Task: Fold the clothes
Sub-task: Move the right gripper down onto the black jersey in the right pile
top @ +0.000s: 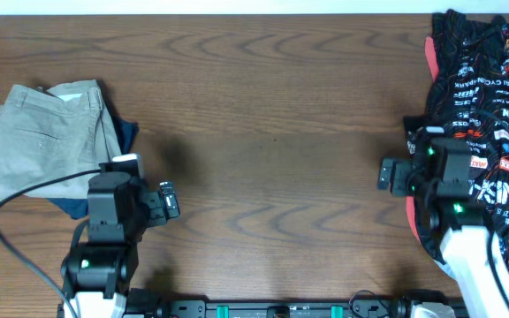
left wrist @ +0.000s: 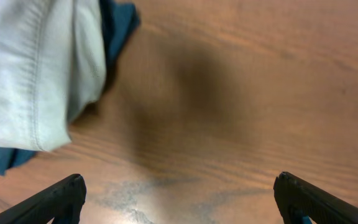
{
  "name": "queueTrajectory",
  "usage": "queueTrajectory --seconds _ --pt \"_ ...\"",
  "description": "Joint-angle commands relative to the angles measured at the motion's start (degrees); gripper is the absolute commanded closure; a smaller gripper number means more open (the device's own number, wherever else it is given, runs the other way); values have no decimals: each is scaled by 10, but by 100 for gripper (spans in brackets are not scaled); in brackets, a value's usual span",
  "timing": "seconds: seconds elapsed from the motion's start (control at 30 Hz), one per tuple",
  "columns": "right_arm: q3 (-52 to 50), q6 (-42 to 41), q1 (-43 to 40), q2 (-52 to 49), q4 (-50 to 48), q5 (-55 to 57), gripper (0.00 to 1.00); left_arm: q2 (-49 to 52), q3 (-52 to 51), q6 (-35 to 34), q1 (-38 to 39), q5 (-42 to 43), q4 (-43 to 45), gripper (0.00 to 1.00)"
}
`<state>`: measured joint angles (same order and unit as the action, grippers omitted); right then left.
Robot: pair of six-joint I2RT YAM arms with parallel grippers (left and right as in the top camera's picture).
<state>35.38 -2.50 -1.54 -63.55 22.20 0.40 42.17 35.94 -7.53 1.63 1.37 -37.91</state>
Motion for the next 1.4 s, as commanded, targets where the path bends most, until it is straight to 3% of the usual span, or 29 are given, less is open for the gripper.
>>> queueTrajectory --seconds 0.0,0.13,0.27,0.57,0.9,1.37 --pt "24 -13 -6 -49 -21 -13 1 29 12 -7 0 12 -4 2" --pt "24 -41 -13 -99 -35 109 4 52 12 -7 0 12 -4 2" --pt "23 -111 -27 -153 -7 204 29 70 12 -7 0 12 -4 2" --pt "23 -143 -52 -241 1 204 40 94 12 -7 0 12 -4 2" --pt "23 -142 -64 -247 -1 195 61 95 12 -7 0 12 -2 2" --pt "25 -142 -64 -193 2 132 63 95 12 -7 0 12 7 2"
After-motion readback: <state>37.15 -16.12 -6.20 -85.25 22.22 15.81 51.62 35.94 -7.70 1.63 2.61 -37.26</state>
